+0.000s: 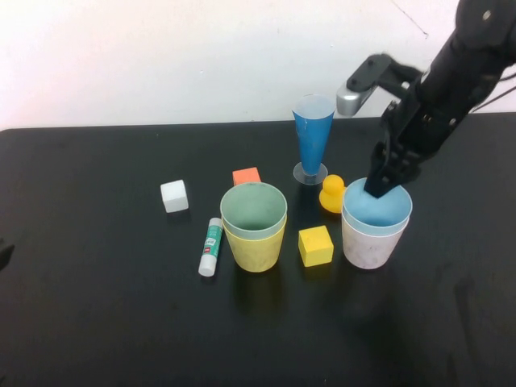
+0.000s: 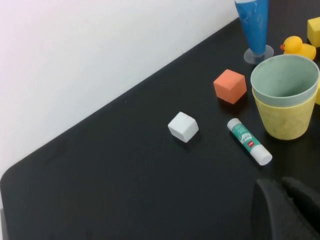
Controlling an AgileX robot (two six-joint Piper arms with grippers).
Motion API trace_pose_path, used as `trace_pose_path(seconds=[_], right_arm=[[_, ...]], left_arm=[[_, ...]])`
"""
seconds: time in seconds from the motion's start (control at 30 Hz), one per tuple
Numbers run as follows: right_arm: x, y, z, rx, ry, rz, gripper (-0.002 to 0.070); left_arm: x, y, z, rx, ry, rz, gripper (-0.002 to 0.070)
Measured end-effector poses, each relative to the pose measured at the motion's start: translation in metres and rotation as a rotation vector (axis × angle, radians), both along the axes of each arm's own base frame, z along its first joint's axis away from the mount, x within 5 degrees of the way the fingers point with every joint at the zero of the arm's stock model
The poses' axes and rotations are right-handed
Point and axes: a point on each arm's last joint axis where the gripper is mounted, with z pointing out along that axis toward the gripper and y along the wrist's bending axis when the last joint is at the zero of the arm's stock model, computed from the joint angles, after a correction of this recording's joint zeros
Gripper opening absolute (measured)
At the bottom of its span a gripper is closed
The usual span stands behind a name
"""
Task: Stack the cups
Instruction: Pick up the pink cup, then place the pink cup on the green cup
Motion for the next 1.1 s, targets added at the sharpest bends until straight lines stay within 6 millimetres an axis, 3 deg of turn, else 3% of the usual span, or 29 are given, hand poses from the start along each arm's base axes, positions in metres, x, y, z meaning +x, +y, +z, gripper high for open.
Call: trace_pose_path(seconds=[0.13, 0.27, 0.33, 0.47, 0.57, 0.7, 0.8, 0.93, 1.1], right_arm=[[0.005, 0.003, -0.018, 0.000, 0.054, -0.030, 0.0273], [0.007, 0.003, -0.024, -0.002, 0.069, -0.037, 0.0103], [0.006, 0.003, -0.021, 0.003, 0.065, -0.040, 0.0055], [-0.003, 0.008, -0.001, 0.016, 0.019, -0.023, 0.0052], [-0.016, 0.018, 0.030, 0.041, -0.054, 0.011, 0.0052], [-0.043, 0.040, 0.075, 0.088, -0.161, 0.086, 0.0052], [-0.062, 0.061, 0.093, 0.111, -0.207, 0.164, 0.0052], [-0.070, 0.085, 0.090, 0.127, -0.229, 0.225, 0.0052], [-0.057, 0.101, 0.071, 0.142, -0.261, 0.217, 0.0051]], left_arm=[[0.000, 0.000, -0.001, 0.005, 0.011, 0.003, 0.0001], [-0.001, 0.002, -0.005, 0.018, 0.053, 0.016, 0.0001], [-0.002, 0.002, -0.005, -0.003, 0.070, 0.030, 0.0001], [-0.004, 0.004, -0.004, -0.029, 0.067, 0.042, 0.0001], [-0.007, 0.009, -0.005, -0.004, 0.030, 0.059, 0.0001], [-0.009, 0.018, -0.019, 0.082, -0.025, 0.096, 0.0001], [-0.009, 0.023, -0.036, 0.118, -0.041, 0.137, 0.0001], [-0.008, 0.026, -0.065, 0.086, -0.048, 0.180, 0.0001], [-0.014, 0.022, -0.084, -0.034, -0.129, 0.128, 0.0001]])
